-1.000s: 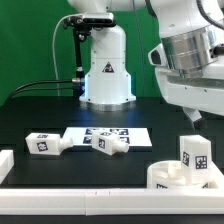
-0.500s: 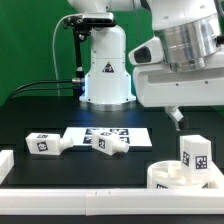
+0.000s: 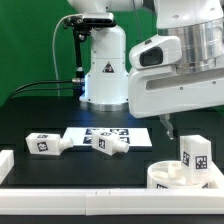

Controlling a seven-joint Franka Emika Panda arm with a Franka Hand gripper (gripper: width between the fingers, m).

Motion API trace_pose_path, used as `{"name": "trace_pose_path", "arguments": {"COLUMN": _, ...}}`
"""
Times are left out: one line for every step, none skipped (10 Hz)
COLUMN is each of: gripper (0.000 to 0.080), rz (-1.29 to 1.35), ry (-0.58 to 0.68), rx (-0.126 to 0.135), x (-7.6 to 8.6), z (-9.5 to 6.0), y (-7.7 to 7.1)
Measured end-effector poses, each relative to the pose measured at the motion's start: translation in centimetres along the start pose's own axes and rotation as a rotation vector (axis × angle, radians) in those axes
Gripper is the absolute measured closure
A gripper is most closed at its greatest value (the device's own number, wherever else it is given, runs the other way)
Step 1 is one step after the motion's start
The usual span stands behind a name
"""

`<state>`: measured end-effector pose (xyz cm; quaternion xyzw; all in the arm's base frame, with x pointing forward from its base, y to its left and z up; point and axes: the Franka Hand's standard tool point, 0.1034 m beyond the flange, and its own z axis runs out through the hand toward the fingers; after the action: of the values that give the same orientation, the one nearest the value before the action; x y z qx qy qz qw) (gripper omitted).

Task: Assemble stool

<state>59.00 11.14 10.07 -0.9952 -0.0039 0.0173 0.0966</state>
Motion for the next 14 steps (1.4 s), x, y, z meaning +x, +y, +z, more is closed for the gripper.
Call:
{"name": "trace_pose_path", "arguments": {"gripper": 0.0151, "rz": -0.069, "ry": -0.001, "rx": -0.009, "x": 0.0, "z": 0.1, "y": 0.1}}
{"name": "trace_pose_path", "arguments": {"gripper": 0.0151, "rz": -0.157, "ry": 0.0, "rx": -0.05, "x": 0.0, "z": 0.6, "y": 0.1}}
{"name": "trace_pose_path", "arguments": {"gripper": 0.0151, "rz": -0.236, "ry": -0.004, "rx": -0.065, "x": 0.0, "z": 0.8, "y": 0.2}}
{"name": "trace_pose_path", "arguments": {"gripper": 0.0151, "rz": -0.299, "ry": 0.016, "rx": -0.08, "x": 0.4, "z": 1.2, "y": 0.5}}
{"name": "trace_pose_path", "arguments": {"gripper": 0.0151, "rz": -0.334, "ry": 0.032, "rx": -0.094, "x": 0.8, "z": 2.1, "y": 0.9}}
{"name": "trace_pose_path", "arguments": {"gripper": 0.0151, "rz": -0.373, "ry": 0.037, "rx": -0.098, "x": 0.9, "z": 2.5, "y": 1.1}}
{"name": "trace_pose_path", "arguments": {"gripper": 0.016, "rz": -0.358, "ry": 0.039, "rx": -0.097, "x": 1.0, "z": 2.4, "y": 1.0}}
{"name": "trace_pose_path", "arguments": {"gripper": 0.016, "rz": -0.34, "ry": 0.039, "rx": -0.097, "x": 0.9, "z": 2.4, "y": 1.1}}
{"name": "trace_pose_path", "arguments": {"gripper": 0.0347, "rz": -0.33, "ry": 0.04, "rx": -0.096, "x": 0.9, "z": 2.4, "y": 1.1}}
{"name": "trace_pose_path", "arguments": {"gripper": 0.0347, "rz": -0.265, "ry": 0.044, "rx": -0.093, "x": 1.0, "z": 2.4, "y": 1.0}}
{"name": "trace_pose_path", "arguments": {"gripper": 0.0466, "rz": -0.18, "ry": 0.047, "rx": -0.091, "x": 1.0, "z": 2.4, "y": 1.0}}
{"name": "trace_pose_path", "arguments": {"gripper": 0.0466, "rz": -0.114, "ry": 0.05, "rx": -0.089, "x": 0.9, "z": 2.4, "y": 1.0}}
{"name": "trace_pose_path", "arguments": {"gripper": 0.0466, "rz": -0.061, "ry": 0.052, "rx": -0.086, "x": 1.0, "z": 2.4, "y": 0.9}}
{"name": "trace_pose_path", "arguments": {"gripper": 0.0466, "rz": 0.103, "ry": 0.055, "rx": -0.073, "x": 1.0, "z": 2.4, "y": 0.5}}
